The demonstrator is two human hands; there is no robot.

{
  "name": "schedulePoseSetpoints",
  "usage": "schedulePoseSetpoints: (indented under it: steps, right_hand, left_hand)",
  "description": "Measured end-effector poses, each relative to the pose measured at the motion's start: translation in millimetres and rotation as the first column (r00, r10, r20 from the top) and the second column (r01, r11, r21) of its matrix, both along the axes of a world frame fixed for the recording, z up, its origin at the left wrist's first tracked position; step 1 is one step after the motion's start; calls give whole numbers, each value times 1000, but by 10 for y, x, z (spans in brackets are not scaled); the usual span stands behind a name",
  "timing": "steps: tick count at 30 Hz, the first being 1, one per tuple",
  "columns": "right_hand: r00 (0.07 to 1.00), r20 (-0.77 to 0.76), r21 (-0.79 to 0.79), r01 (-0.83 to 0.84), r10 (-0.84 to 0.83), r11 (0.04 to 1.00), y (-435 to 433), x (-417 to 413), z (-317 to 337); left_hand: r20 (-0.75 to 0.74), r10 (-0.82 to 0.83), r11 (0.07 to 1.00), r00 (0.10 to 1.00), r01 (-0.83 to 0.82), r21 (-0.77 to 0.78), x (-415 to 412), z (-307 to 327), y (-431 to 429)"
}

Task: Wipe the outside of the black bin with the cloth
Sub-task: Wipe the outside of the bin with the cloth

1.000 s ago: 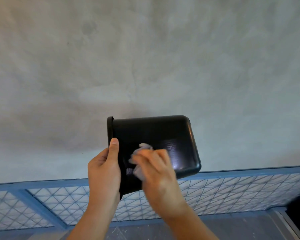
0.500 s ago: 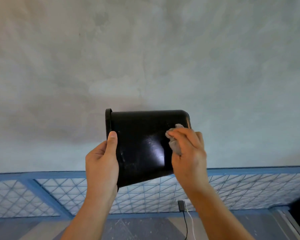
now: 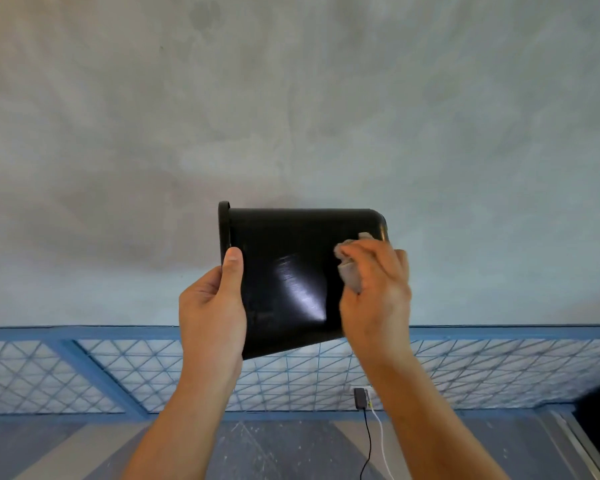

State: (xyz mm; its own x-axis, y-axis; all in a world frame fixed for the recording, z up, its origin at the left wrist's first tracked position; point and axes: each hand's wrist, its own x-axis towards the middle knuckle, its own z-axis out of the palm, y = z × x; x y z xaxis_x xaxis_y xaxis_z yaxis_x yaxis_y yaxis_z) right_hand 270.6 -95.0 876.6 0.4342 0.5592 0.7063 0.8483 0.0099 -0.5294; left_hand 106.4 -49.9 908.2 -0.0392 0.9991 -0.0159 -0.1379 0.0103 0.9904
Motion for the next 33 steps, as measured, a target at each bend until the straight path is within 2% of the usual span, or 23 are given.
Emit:
schedulePoseSetpoints:
  steps: [3,5,7,9,11,13,15,17,20,23,25,27,29,30,33]
  right_hand:
    - [967,158,-43,-196,201,980,2,-499,16]
    - [950,180,-38,-254,257,966,-5,-530,34]
    - [980,120,4,-159,157,987,3,-251,35]
    - [1000,5,46,24,-25,999,-28,116,48]
    - [991,-85,35,108,-105,993,-34,249,44]
    - [999,-23,39,45,-44,998,16,23,64]
    - [987,106,7,-125,123,992,35,-341,81]
    - [968,144,-21,-205,206,979,3,-449,84]
    - [998,-12,41,-55,55,998,-34,-36,40]
    - [988,-126,81,105,-95,991,-52,291,6]
    - [997,-67,71,50,-45,996,-16,48,48]
    - [994,48,17,-95,95,995,-40,-318,69]
    - [983,80,-14,-163,164,987,-76,-403,74]
    - [989,45,-3,-138,138,990,-76,-296,75]
    - [980,-174,35,101,-94,994,-105,186,13]
  left_hand:
    - [-48,-5,1000,999,6,29,124,4,-79]
    - [-24,-14,1000,1000,13,-4,131,-10,-104]
    - [-10,-5,999,1000,5,-36,49,-37,-92]
    - [-48,2,1000,999,-2,-2,-29,-65,-69]
    - [-76,10,999,997,-7,41,-38,-109,-76]
    - [-98,7,998,995,-1,63,24,-107,-125]
    - [-114,-2,998,993,10,69,82,-140,-161]
    - [-120,3,998,993,5,62,87,-162,-164]
    - [-167,31,997,985,-18,81,-24,-196,-96]
    - [-197,14,990,980,14,141,-53,-210,-97]
    - [-230,-17,984,973,57,167,25,-209,-157]
    - [-246,-29,982,969,73,173,103,-234,-200]
    - [-254,-30,983,967,74,166,94,-261,-194]
    - [-262,-30,983,965,76,168,58,-272,-184]
    - [-314,-42,976,949,106,190,-59,-292,-194]
